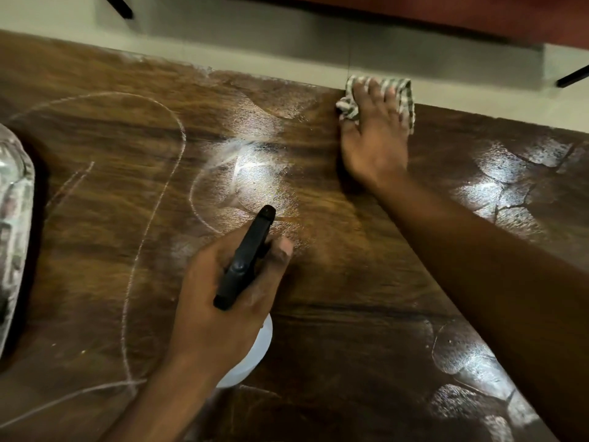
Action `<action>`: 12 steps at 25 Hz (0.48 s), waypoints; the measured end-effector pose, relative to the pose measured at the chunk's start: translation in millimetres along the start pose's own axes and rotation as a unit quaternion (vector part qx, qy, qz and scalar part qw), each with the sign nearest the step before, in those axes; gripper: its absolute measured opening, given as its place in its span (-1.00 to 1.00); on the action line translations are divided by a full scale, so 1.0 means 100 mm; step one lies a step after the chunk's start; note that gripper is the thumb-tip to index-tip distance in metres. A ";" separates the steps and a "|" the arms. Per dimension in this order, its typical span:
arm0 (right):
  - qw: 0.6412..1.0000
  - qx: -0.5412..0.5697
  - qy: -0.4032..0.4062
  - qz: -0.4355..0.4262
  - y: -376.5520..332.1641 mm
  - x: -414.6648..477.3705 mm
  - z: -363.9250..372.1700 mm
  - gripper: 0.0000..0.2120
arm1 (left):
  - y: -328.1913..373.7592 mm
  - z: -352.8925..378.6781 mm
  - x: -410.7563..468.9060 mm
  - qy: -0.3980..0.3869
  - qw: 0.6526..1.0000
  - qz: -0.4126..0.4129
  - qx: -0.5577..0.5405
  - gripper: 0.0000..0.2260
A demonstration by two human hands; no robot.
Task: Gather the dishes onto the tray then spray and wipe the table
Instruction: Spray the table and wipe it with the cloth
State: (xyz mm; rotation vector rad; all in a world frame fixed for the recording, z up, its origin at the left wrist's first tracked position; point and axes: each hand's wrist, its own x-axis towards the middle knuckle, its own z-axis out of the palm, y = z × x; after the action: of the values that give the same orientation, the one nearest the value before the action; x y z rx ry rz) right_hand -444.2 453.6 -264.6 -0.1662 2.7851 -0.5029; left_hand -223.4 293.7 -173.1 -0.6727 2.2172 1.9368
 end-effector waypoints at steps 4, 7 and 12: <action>0.966 -0.103 -0.086 -0.223 -0.41 -0.41 0.32 -0.33 | -0.05 -0.03 -0.05 0.009 1.000 -0.001 0.005 -0.59; 0.841 -0.170 -0.176 -0.482 -0.32 -0.72 0.45 -0.32 | -0.06 -0.04 -0.07 0.032 0.999 0.014 0.003 -0.73; 0.916 -0.150 -0.140 -0.344 0.19 -0.38 0.12 -0.33 | -0.03 -0.02 -0.19 0.044 0.999 0.016 0.003 -0.67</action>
State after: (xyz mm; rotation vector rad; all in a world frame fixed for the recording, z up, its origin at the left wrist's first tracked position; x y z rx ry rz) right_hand -405.1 474.1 -271.8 -1.2091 2.4351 -0.1666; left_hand -204.8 296.6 -168.1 -0.7407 2.2972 1.9515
